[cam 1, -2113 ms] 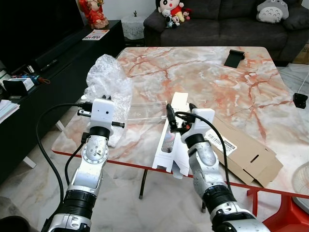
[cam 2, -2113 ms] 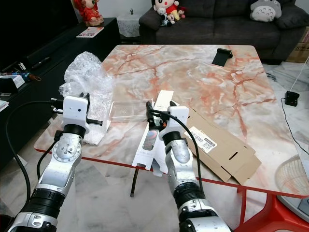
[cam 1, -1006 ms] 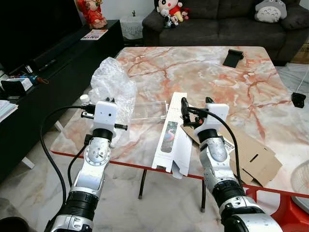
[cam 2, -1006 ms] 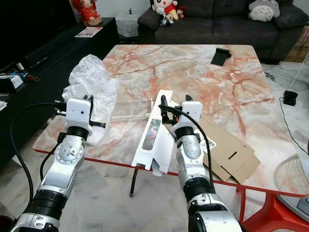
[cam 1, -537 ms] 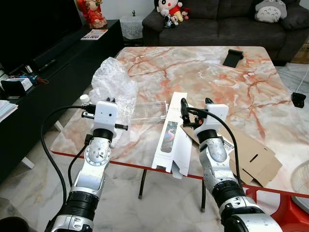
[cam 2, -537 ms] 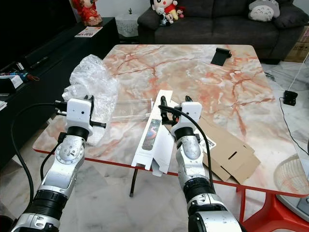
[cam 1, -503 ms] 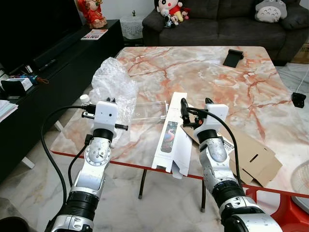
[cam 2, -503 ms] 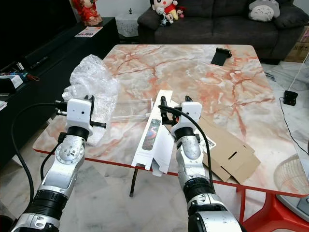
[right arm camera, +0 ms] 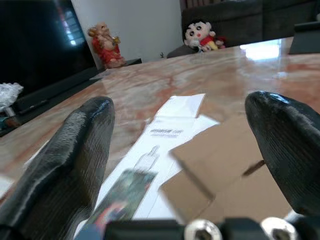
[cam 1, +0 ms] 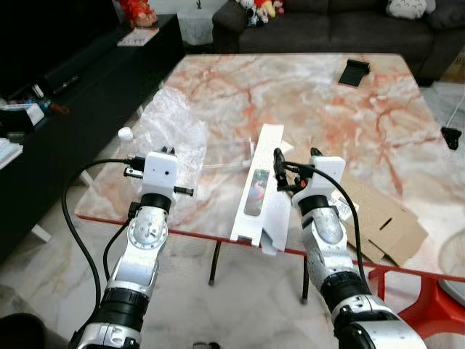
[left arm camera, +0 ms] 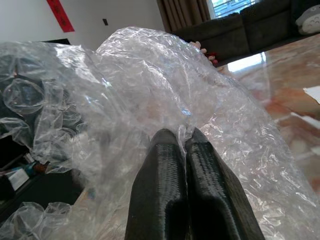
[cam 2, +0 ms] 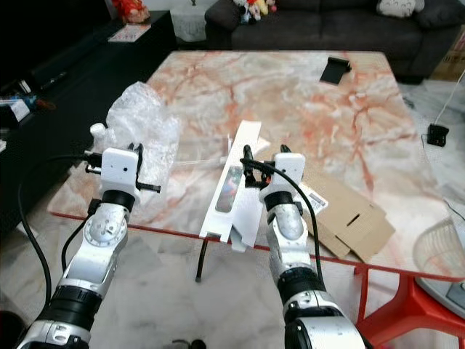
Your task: Picking trash to rubbish bin
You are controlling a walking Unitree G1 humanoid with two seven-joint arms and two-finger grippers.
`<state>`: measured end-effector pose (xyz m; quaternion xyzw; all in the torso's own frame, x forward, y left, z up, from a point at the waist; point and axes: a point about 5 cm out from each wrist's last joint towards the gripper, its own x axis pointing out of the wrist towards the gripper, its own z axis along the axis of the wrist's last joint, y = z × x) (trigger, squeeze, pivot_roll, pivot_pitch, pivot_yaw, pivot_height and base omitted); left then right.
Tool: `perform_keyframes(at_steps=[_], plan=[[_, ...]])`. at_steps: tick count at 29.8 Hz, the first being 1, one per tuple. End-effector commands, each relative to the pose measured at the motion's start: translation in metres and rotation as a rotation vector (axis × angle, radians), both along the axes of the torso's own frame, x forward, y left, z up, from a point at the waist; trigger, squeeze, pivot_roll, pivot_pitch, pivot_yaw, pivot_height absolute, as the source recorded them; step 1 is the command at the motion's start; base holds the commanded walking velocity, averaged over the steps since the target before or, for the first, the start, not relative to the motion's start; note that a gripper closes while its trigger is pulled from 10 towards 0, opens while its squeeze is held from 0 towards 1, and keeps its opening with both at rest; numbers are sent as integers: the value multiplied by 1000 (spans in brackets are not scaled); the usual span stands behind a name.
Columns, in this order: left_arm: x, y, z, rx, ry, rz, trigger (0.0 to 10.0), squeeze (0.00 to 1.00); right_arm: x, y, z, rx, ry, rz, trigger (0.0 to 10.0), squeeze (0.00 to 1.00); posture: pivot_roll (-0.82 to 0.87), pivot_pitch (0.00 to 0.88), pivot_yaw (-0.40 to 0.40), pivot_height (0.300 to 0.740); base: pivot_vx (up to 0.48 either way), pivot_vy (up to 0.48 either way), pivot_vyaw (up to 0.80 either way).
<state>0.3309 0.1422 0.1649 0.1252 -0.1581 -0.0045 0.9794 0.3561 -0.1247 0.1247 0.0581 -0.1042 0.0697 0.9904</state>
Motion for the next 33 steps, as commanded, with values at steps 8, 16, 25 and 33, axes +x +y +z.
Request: perform_keyframes(at_steps=[8, 16, 25, 33], plan=[[-1, 2, -2, -10, 4, -4, 10000, 0, 0, 4, -1, 11, 7, 10, 10000, 0, 64, 35, 92, 740, -248, 0, 0], [-2, 2, -2, -9, 5, -4, 10000, 0, 0, 5, -1, 13, 7, 11, 10000, 0, 66, 38, 90, 740, -246, 0, 0], [-4, 9, -5, -14, 20, 9, 10000, 0, -3, 5, -7, 17, 22, 10, 10000, 0, 66, 40, 90, 740, -188, 0, 0], [-19, 45, -17, -125, 88, 91, 10000, 0, -15, -5, -38, 57, 154, -18, 10000, 0, 73, 50, 88, 740, 0, 0, 0]])
